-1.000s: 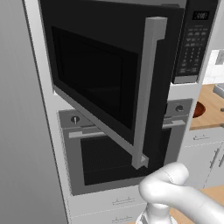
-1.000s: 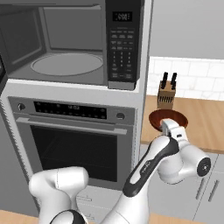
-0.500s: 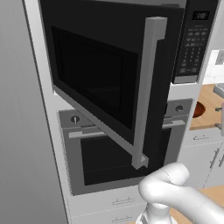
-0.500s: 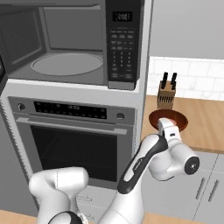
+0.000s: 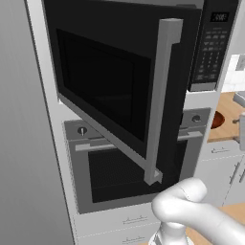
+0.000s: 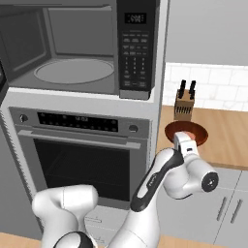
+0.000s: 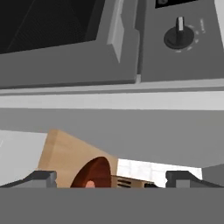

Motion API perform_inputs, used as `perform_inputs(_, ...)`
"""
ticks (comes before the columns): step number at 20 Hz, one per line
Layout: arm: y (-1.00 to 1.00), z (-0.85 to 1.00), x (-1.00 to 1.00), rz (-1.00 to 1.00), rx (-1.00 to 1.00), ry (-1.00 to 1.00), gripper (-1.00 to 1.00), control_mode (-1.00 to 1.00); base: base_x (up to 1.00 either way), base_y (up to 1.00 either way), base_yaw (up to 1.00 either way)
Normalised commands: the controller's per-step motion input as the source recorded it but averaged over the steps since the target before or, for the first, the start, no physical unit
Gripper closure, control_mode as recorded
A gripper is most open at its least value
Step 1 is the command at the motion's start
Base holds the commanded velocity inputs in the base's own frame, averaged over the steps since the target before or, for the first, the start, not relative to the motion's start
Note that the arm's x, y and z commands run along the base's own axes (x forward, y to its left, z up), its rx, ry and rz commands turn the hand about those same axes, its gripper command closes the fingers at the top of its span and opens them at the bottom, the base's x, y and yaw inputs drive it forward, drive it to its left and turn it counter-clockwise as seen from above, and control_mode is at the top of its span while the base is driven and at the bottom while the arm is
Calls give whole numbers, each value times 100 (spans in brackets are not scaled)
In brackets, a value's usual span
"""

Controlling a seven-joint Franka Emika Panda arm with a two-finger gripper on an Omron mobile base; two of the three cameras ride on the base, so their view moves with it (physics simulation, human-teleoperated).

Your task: Open the microwave, place the bowl with waffle inside the microwave, then close the microwave door and turn it on.

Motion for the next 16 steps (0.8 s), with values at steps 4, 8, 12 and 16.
perform_inputs(4,0,-15,21,0,0,8,-100,-100,0,0,0)
perform_inputs(8,-1,-12,22,0,0,6,-100,-100,0,0,0)
perform_inputs(12,-6,-12,27,0,0,6,-100,-100,0,0,0)
perform_inputs(16,-7,-13,29,0,0,6,-100,-100,0,0,0)
